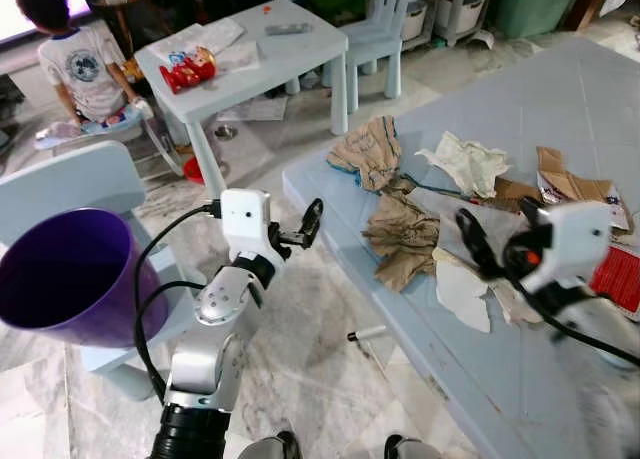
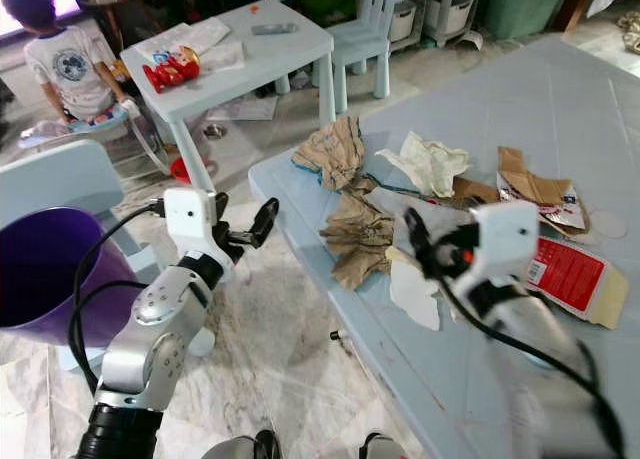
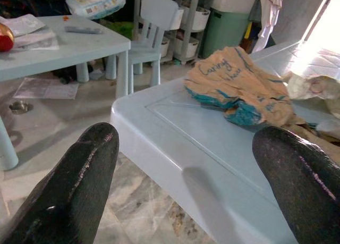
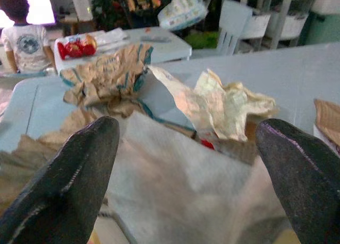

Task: Picking trash to rubbish bin

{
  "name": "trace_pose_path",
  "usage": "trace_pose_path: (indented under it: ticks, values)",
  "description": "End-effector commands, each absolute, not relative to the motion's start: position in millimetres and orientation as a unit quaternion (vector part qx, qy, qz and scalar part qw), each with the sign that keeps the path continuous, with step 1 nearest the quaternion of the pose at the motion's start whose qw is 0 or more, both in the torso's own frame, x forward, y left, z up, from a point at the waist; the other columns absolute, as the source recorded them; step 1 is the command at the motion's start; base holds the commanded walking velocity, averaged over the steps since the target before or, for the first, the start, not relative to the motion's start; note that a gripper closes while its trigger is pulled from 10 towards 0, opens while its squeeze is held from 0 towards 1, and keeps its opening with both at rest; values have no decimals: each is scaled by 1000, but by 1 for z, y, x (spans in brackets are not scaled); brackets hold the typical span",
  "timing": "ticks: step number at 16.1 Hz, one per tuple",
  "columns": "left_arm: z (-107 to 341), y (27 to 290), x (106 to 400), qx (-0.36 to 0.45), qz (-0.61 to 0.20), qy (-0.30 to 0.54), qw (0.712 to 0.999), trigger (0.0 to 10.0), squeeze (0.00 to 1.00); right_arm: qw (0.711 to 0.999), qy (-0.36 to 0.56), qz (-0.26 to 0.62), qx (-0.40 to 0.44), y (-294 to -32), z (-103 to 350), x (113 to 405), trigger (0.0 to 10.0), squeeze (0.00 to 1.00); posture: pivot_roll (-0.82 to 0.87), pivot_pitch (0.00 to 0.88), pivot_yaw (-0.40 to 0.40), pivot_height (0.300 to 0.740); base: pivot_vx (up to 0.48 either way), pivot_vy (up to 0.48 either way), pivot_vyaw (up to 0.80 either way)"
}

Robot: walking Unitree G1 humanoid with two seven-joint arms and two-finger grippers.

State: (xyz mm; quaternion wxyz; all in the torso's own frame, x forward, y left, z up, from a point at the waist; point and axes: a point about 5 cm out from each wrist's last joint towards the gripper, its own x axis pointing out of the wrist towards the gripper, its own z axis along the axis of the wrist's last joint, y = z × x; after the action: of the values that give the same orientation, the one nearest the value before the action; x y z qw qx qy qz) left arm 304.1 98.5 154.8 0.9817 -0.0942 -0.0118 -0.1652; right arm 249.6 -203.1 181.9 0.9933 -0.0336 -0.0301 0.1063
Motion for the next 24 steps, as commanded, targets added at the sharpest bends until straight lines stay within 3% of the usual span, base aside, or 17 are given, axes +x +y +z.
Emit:
trace_pose_path:
  ticks: [1,4,6,11,16,24]
  values:
    - [153,99,305,-91,-166,-9,982,10000,0,990,-27,131,-35,-207,188,243,10000,0,-125,190,46,740,0,0,0]
    - [152,91,306,-94,-181,-6,979,10000,0,985,5,170,-38,-224,193,234,10000,0,-150,191,57,740,0,0,0]
    - [153,89,307,-95,-186,-5,978,10000,0,972,39,227,-44,-218,188,223,10000,0,-156,192,59,740,0,0,0]
    - [152,90,307,-93,-185,-3,978,10000,0,956,91,277,-44,-211,175,212,10000,0,-146,192,55,740,0,0,0]
    - [152,91,307,-92,-183,-5,979,10000,0,986,41,160,6,-213,183,230,10000,0,-139,189,52,740,0,0,0]
    - [153,92,307,-92,-181,-7,979,10000,0,987,31,158,7,-210,184,231,10000,0,-137,188,52,740,0,0,0]
